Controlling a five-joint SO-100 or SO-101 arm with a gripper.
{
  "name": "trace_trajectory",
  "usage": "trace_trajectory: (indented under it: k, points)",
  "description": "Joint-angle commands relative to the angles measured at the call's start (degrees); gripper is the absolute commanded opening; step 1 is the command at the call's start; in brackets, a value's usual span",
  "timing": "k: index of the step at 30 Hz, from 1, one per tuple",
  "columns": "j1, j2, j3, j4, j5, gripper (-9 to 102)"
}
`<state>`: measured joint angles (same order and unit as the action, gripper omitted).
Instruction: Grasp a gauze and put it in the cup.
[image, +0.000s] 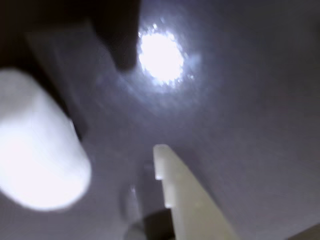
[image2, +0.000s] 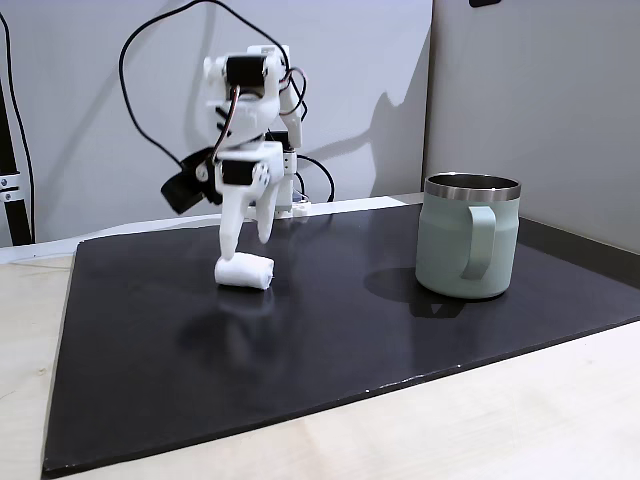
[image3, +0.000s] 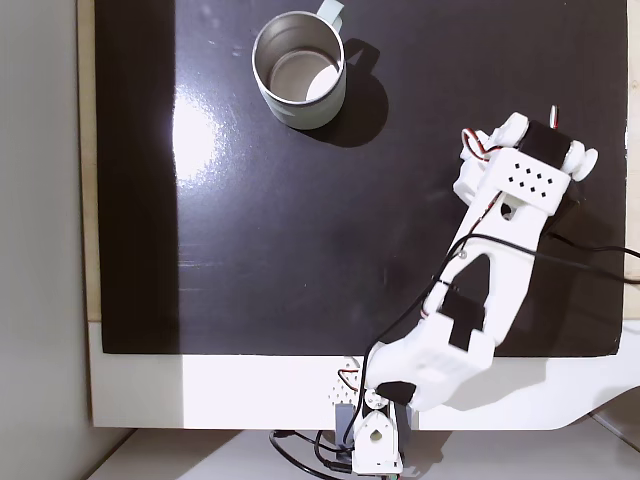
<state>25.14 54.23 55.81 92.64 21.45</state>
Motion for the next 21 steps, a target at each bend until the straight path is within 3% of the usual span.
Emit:
trace_trajectory:
  k: [1,7,12,18,21]
  points:
    - [0.9,-3.8,-8.8,2.1,-0.4,42]
    - [1.5,-18.1,-28.8,10.1,-0.6,41]
    - [1.8,-21.3,-33.0,10.1,-1.7,38]
    - [1.8,-22.1,-33.3,10.3,-1.1,28]
    - [1.9,-22.0,-33.4,10.3,-0.7,18]
